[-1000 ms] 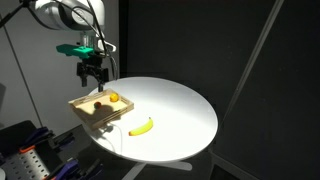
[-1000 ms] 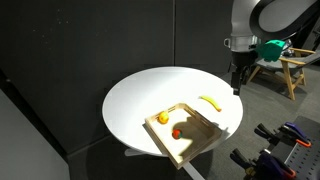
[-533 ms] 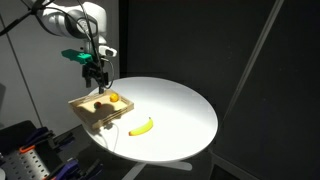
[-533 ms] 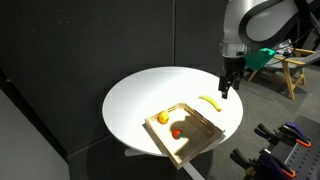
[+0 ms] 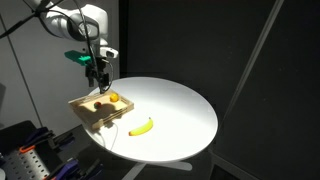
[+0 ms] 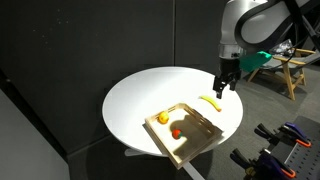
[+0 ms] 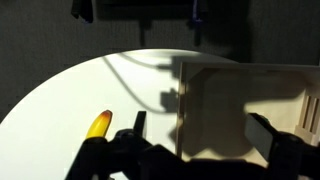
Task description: Take the strawberry off of the tray
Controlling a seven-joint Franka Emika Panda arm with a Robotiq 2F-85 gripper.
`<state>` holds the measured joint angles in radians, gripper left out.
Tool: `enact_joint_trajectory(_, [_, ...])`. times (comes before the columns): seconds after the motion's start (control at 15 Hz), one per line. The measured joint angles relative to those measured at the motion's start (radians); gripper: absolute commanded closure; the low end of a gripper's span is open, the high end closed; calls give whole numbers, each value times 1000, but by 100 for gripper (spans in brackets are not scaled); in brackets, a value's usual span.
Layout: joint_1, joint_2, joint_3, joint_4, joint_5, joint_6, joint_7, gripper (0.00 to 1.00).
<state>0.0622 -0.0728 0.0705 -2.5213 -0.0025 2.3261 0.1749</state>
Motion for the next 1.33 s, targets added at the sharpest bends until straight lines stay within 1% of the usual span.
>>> enact_joint_trajectory(0.53, [0,2,0,1,0,0,0,0])
enact_joint_trajectory(0.67, [0,15,0,1,-2,21,1,0])
enact_joint_trajectory(1.07, [4,135,1,17,-8,133,21,0])
enact_joint_trajectory(1.33, [33,218,1,50,-13,178,44,0])
